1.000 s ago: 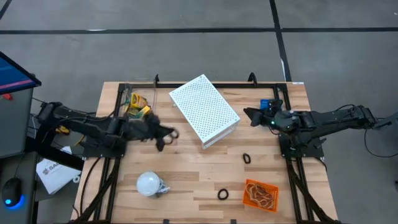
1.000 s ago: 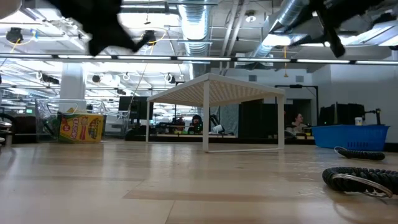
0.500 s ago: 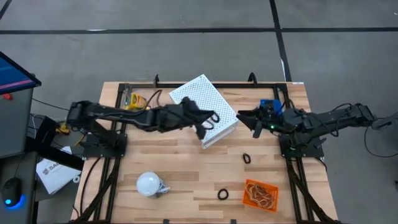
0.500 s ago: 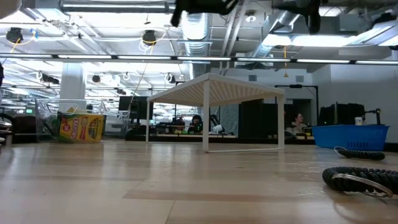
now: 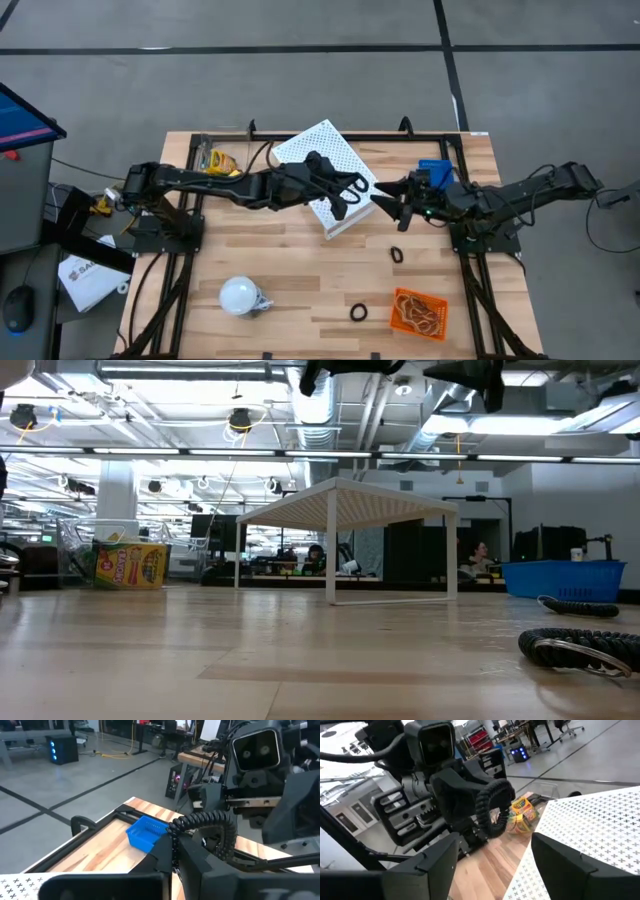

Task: Pick & Place Office Desk Supplies
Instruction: Put the black spring keychain into the blue bin

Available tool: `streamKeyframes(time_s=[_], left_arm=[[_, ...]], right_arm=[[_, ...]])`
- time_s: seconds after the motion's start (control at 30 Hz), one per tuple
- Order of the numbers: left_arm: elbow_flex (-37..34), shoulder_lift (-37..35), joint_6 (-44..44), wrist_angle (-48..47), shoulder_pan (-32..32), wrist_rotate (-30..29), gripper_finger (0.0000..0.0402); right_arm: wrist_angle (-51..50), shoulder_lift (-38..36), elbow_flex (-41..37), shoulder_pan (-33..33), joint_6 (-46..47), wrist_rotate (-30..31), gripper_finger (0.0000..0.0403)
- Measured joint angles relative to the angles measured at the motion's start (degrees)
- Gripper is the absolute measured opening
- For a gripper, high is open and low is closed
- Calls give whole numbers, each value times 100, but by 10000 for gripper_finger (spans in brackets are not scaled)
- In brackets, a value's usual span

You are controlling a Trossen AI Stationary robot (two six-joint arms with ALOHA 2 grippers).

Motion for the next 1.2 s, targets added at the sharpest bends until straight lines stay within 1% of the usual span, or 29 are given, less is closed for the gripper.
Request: streamKeyframes(time_s=[0.23,0.4,0.47,0.53,0.6,0.67,0.73,0.8,0.83,0.87,0.97,1.03,1.2], left_arm=[[0,-4,-16,-24,0,-8,4],[0,-4,-54,-23,0,-13,4],[0,-4,-60,-22,0,-13,4],[0,-4,-60,-24,0,-13,4],[0,-4,-60,-33,0,-15,4],[0,-4,-60,-33,0,-15,4],[0,-4,-60,-37,0,-15,6],[0,-16,-62,-36,0,-18,11],[0,-25,-62,-49,0,-21,13],[0,-26,-61,-57,0,-21,14],[0,-28,27,-143,0,-6,16],[0,-79,117,-251,2,-28,22],[0,-420,142,-823,75,-190,60]], right_arm=[[716,471,4,-312,-29,-458,245],[1156,731,7,-528,-27,-679,244],[1160,808,112,-604,-27,-745,243],[942,874,262,-655,-27,-759,234],[527,932,457,-695,-27,-807,210],[82,988,655,-752,-25,-897,170],[-261,986,801,-764,-24,-910,116],[-368,980,877,-750,-90,-901,50],[-375,975,890,-740,-150,-899,28],[-385,956,898,-740,-192,-892,20],[-327,902,935,-745,-135,-888,22],[-437,855,920,-748,-130,-883,13],[-614,734,922,-751,-73,-684,10]])
